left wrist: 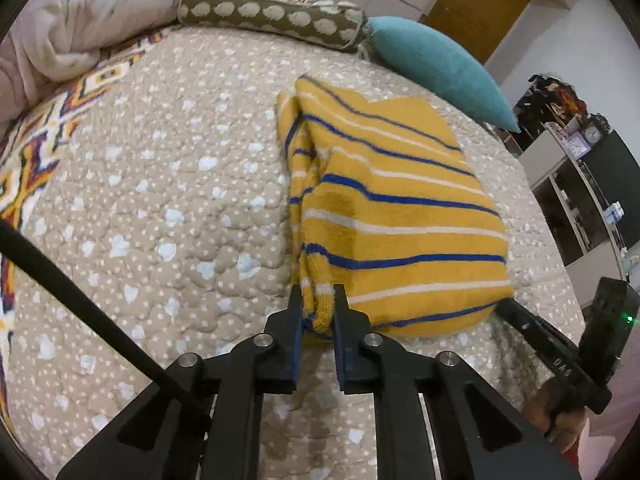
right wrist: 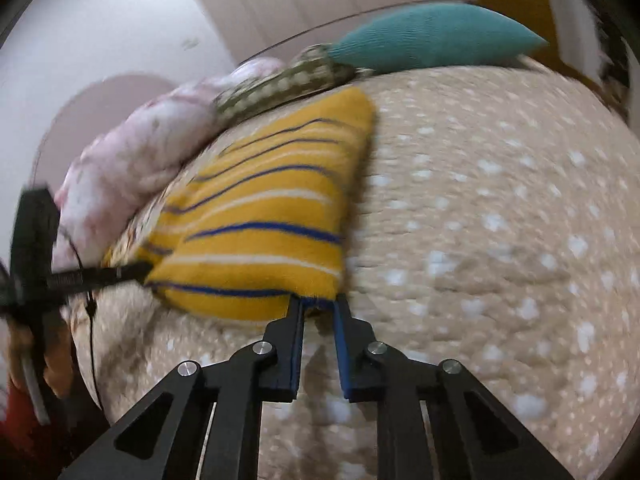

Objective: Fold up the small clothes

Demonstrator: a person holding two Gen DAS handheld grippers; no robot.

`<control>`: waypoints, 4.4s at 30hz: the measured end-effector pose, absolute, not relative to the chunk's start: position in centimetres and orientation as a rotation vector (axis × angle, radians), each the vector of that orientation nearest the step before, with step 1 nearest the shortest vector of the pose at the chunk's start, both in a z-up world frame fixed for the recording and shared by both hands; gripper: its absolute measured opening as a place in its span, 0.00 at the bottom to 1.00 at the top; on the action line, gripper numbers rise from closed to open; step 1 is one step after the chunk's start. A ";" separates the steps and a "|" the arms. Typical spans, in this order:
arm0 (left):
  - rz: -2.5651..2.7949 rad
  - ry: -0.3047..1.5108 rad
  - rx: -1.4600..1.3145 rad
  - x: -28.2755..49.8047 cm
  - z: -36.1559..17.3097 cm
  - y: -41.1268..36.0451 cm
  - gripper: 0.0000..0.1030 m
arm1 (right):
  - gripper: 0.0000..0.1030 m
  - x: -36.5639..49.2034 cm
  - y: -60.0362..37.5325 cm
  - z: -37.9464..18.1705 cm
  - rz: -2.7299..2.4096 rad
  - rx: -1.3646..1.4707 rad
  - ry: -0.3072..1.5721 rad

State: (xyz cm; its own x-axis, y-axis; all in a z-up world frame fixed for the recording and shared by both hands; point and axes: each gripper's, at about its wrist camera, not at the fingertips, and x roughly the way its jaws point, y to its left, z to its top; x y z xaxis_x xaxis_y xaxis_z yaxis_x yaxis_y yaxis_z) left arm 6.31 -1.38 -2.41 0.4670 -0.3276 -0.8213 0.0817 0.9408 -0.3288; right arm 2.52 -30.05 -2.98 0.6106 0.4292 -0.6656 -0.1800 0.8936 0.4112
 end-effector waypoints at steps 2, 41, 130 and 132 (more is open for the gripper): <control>-0.224 1.070 -0.250 6.4 -3.2 -1.2 0.12 | 0.01 2.3 -30.8 -3.3 0.265 0.295 0.855; -0.071 0.843 -0.057 0.1 -5.2 0.6 0.81 | 0.04 15.1 -9.7 -4.0 0.928 0.511 1.144; 0.000 0.939 -0.067 -9.1 0.8 -4.6 0.98 | 0.62 -9.8 -25.5 -2.6 0.094 0.045 0.908; 0.002 0.948 -0.065 -9.0 0.5 -4.6 0.98 | 0.63 -9.7 -25.5 -2.7 0.094 0.043 0.903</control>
